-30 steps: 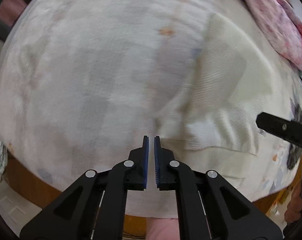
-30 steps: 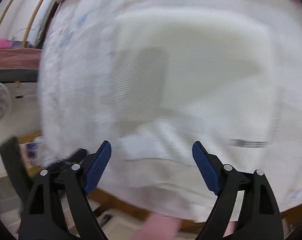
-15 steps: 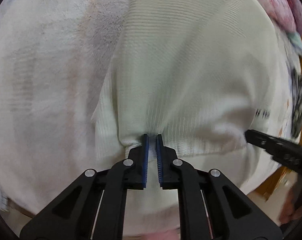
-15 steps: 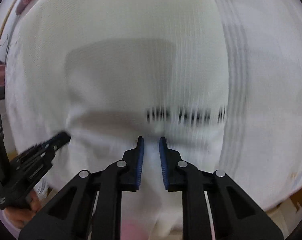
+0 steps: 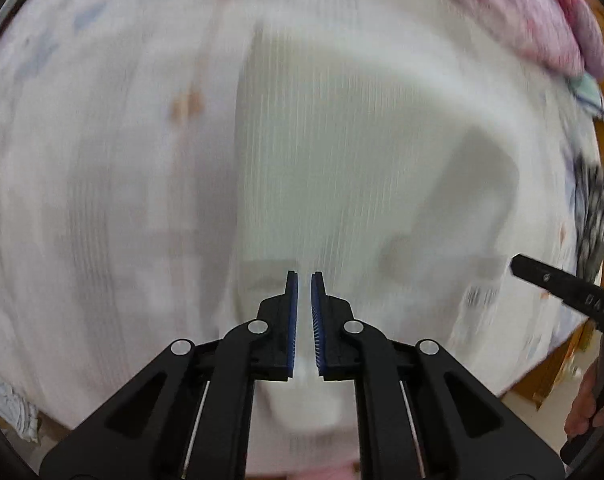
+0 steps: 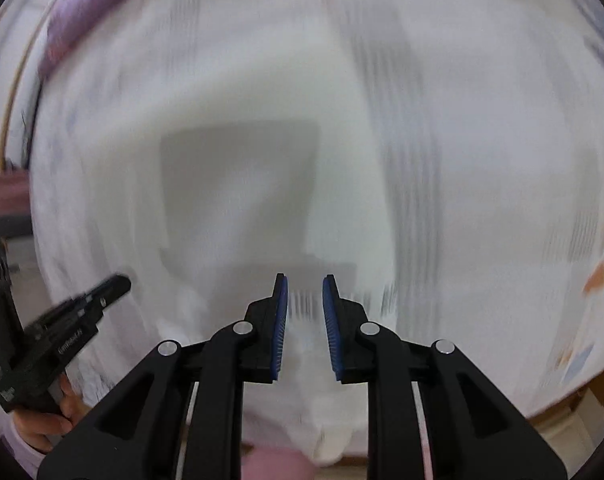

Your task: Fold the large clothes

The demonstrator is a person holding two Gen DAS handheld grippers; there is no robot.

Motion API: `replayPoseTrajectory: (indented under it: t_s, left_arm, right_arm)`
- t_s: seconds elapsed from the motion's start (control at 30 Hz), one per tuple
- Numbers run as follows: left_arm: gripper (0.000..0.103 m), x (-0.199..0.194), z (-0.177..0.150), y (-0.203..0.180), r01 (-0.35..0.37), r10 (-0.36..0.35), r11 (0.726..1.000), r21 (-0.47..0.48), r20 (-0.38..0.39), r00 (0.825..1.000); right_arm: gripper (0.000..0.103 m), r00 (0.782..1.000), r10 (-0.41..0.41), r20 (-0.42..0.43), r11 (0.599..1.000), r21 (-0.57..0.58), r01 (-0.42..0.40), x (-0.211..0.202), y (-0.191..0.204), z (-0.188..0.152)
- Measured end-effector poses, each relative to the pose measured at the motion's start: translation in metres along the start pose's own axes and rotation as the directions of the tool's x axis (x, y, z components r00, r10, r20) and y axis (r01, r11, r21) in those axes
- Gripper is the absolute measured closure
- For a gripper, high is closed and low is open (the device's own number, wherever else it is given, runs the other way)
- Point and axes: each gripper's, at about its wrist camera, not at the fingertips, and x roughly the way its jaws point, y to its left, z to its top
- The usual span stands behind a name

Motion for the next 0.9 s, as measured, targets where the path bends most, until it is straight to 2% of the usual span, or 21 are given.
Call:
replayPoseTrajectory:
  t_s: [0.1, 0.2, 0.3, 0.37, 0.47, 0.53, 0.57, 0.6, 0.63, 0.7, 0.77, 0.8, 0.83, 0.9]
  left_arm:
    - [0.094, 0.004, 0.05, -0.008, -0.047, 0.046, 0.999, 0.012, 0.043, 0.998]
    - [0.094, 0.037, 0.079, -0.008, -0.08, 0.08, 0.997, -0.002, -0.011, 0.997]
    - [0.094, 0.063, 0.096, -0.004, -0.103, 0.102, 0.995, -0.016, -0.056, 0.993]
    - [0.094, 0.068, 0.105, 0.004, -0.093, 0.09, 0.995, -0.045, -0.057, 0.994]
    - [0.094, 0.075, 0.115, 0.006, -0.099, 0.099, 0.995, -0.008, -0.045, 0.994]
    - [0.095, 0.069, 0.115, 0.005, -0.11, 0.111, 0.994, 0.019, -0.05, 0.993]
    - [0.096, 0.06, 0.109, 0.001, -0.134, 0.137, 0.989, 0.061, -0.057, 0.989]
    - [0.096, 0.054, 0.103, -0.002, -0.143, 0.149, 0.986, 0.09, -0.06, 0.987]
    - [0.095, 0.045, 0.089, -0.004, -0.135, 0.143, 0.984, 0.118, -0.061, 0.988]
    - [0.095, 0.035, 0.059, -0.001, -0.095, 0.106, 0.989, 0.116, -0.093, 0.99]
    - [0.095, 0.03, 0.018, 0.009, -0.071, 0.08, 0.995, 0.066, -0.146, 0.986]
    - [0.087, 0.031, 0.003, 0.012, -0.069, 0.075, 0.997, 0.043, -0.168, 0.983]
    - [0.07, 0.034, -0.021, 0.019, -0.066, 0.065, 0.998, -0.001, -0.204, 0.977]
    - [0.051, 0.044, -0.06, 0.031, -0.04, 0.017, 0.996, -0.084, -0.261, 0.965]
  right_arm:
    - [0.085, 0.998, -0.03, 0.051, 0.999, -0.03, 0.032, -0.004, 0.008, 0.052]
    - [0.085, 0.999, -0.044, -0.005, 0.998, -0.037, 0.044, 0.019, 0.012, 0.09]
    - [0.087, 0.996, -0.066, -0.056, 0.996, -0.062, 0.062, 0.039, 0.009, 0.104]
    - [0.089, 0.996, -0.058, -0.075, 0.998, -0.018, 0.057, 0.054, 0.006, 0.111]
    - [0.09, 0.995, -0.02, -0.095, 0.998, 0.051, 0.025, 0.067, -0.003, 0.117]
    - [0.09, 0.994, -0.033, -0.107, 0.998, 0.046, 0.038, 0.063, -0.002, 0.118]
    - [0.089, 0.993, -0.042, -0.107, 0.999, 0.027, 0.045, 0.057, 0.001, 0.115]
    - [0.084, 0.993, -0.039, -0.11, 0.999, 0.013, 0.04, 0.052, 0.003, 0.115]
    - [0.084, 0.993, -0.01, -0.118, 1.0, -0.002, 0.01, 0.042, 0.005, 0.103]
    - [0.078, 0.991, 0.032, -0.133, 0.999, -0.006, -0.033, 0.035, 0.004, 0.077]
    - [0.077, 0.987, 0.003, -0.158, 1.0, -0.013, -0.005, 0.036, -0.003, 0.042]
    - [0.077, 0.985, 0.006, -0.17, 1.0, 0.0, -0.006, 0.037, -0.008, 0.028]
    - [0.076, 0.98, 0.036, -0.193, 0.999, 0.038, -0.03, 0.04, -0.016, 0.007]
    - [0.076, 0.971, 0.063, -0.231, 0.994, 0.101, -0.04, 0.044, -0.027, -0.02]
